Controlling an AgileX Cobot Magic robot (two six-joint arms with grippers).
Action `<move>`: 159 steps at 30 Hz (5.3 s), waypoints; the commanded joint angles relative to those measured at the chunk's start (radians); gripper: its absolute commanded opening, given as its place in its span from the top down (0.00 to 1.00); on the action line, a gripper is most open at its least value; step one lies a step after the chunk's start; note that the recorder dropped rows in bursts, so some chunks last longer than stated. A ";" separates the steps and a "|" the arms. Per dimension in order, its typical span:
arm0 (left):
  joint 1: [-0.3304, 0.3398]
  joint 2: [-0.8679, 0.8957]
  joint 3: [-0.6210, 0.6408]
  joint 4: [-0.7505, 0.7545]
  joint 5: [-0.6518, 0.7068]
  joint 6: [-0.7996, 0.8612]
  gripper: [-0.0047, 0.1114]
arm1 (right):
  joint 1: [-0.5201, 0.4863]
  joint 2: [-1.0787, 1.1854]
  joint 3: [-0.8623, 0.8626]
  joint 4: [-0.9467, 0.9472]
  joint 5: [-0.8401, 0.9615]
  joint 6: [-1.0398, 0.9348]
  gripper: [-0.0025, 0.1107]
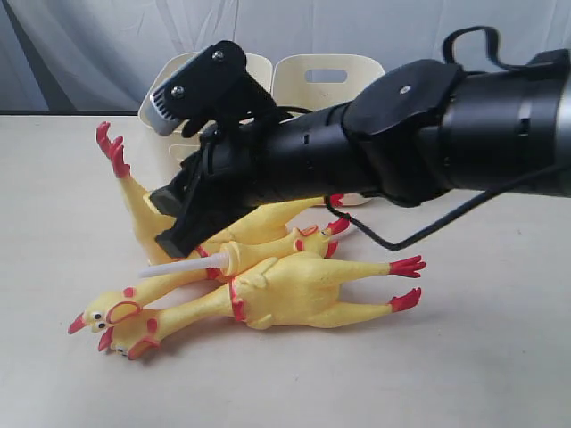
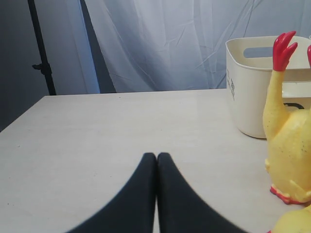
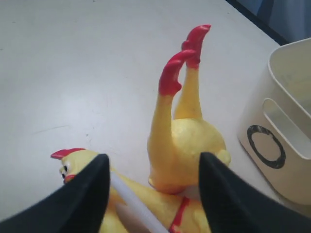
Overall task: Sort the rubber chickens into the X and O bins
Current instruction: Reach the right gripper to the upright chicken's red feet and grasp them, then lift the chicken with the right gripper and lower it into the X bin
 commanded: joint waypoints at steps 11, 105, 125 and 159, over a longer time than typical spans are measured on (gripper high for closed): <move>-0.005 -0.005 0.005 0.003 -0.006 -0.003 0.96 | 0.009 0.198 -0.189 0.168 -0.042 -0.007 0.42; -0.005 -0.005 0.005 0.003 -0.009 -0.003 0.96 | -0.398 -0.120 -0.282 0.026 0.001 -0.005 0.99; -0.005 -0.005 0.005 0.003 -0.009 -0.003 0.96 | -0.482 0.187 -0.315 0.011 -0.025 -0.091 0.99; -0.005 -0.005 0.005 0.003 -0.009 -0.003 0.96 | -0.482 0.140 -0.315 0.007 -0.002 -0.082 0.37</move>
